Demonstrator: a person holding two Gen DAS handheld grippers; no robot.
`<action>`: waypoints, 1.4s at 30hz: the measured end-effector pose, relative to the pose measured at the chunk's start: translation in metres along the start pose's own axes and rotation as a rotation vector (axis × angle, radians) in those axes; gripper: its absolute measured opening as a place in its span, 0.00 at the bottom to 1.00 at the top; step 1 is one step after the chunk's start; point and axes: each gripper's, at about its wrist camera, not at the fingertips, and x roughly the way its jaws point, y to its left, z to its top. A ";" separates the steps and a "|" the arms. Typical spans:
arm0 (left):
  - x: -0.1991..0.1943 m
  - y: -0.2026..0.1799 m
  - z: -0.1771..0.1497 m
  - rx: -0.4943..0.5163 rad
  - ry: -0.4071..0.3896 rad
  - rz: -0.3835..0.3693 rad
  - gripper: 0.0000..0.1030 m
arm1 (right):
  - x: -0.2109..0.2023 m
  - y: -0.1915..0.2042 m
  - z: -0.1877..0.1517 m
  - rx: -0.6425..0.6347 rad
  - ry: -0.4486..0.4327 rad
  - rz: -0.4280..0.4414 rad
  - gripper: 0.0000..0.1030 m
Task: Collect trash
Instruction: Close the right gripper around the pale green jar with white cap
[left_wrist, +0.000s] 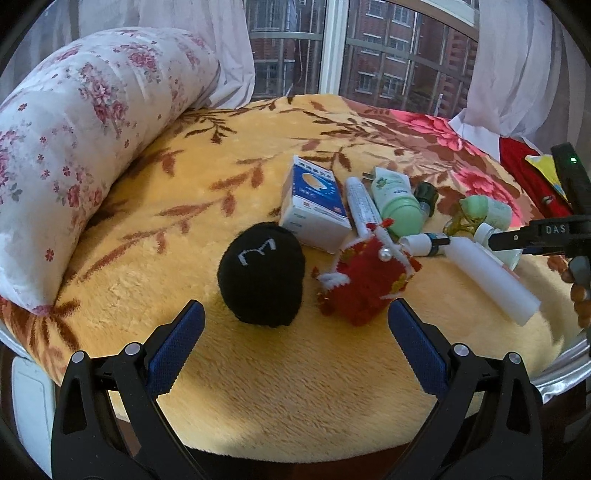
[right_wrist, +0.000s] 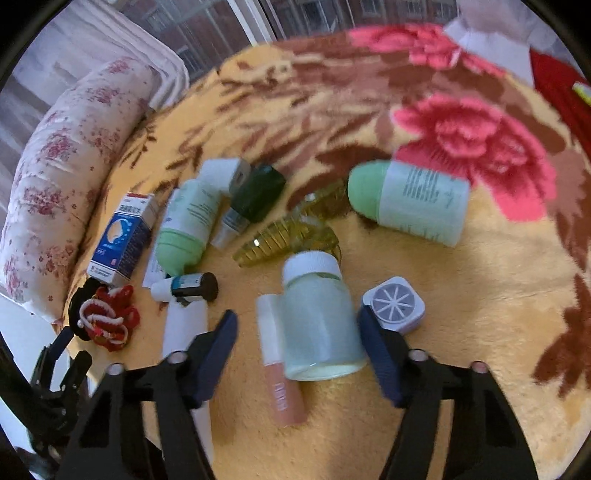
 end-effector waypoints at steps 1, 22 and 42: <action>0.001 0.001 -0.001 -0.002 0.002 0.001 0.95 | 0.007 -0.005 0.004 0.021 0.040 0.016 0.54; -0.007 0.004 -0.014 0.007 0.023 -0.010 0.95 | 0.023 -0.042 0.024 0.098 0.223 0.212 0.40; -0.012 0.001 -0.026 0.028 0.036 0.004 0.95 | 0.041 0.009 0.030 -0.169 0.329 -0.109 0.40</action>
